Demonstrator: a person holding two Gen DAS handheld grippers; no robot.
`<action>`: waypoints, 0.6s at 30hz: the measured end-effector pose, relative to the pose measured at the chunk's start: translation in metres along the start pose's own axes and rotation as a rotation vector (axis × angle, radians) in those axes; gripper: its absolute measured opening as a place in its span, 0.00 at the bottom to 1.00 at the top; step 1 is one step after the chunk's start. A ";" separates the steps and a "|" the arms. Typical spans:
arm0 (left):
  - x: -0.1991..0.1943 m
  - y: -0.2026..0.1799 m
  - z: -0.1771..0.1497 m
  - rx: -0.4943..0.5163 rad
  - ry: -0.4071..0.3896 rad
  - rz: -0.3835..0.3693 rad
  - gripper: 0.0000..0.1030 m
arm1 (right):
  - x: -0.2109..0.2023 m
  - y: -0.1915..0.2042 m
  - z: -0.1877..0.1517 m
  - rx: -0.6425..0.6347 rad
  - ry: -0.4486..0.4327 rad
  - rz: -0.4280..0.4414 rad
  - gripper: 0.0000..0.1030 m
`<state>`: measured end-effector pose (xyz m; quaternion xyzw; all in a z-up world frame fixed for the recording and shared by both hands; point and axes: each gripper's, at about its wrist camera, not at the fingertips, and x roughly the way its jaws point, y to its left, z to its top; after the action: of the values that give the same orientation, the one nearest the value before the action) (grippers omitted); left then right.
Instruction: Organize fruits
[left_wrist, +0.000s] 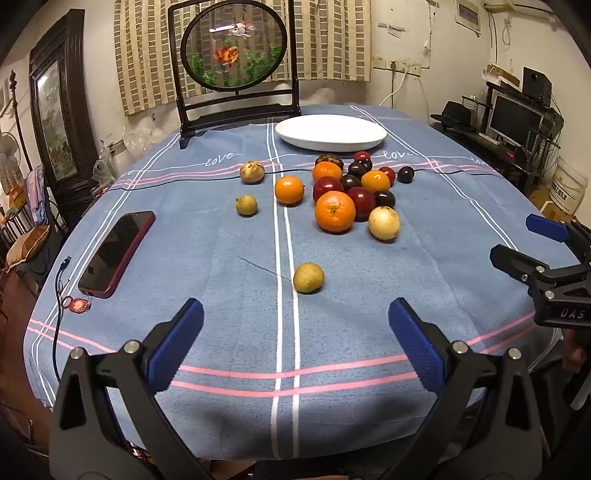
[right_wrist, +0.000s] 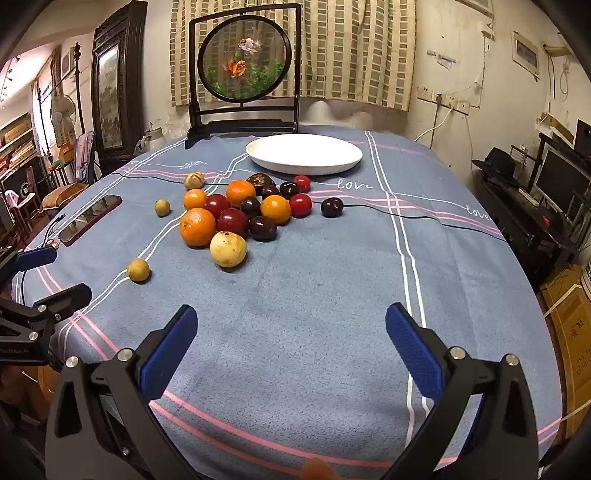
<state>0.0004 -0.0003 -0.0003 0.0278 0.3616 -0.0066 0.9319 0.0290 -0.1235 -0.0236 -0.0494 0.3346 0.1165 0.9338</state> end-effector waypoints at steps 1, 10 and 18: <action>0.000 0.000 0.000 -0.001 0.000 -0.001 0.98 | 0.000 0.000 0.000 -0.001 0.005 0.001 0.99; 0.001 0.001 -0.002 -0.001 0.000 0.004 0.98 | -0.001 -0.001 0.000 0.000 0.001 -0.004 0.99; 0.004 0.002 -0.001 -0.009 0.012 0.003 0.98 | 0.001 0.001 -0.002 -0.003 -0.001 0.002 0.99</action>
<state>0.0028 0.0020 -0.0040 0.0243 0.3673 -0.0035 0.9298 0.0287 -0.1225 -0.0260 -0.0504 0.3343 0.1180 0.9337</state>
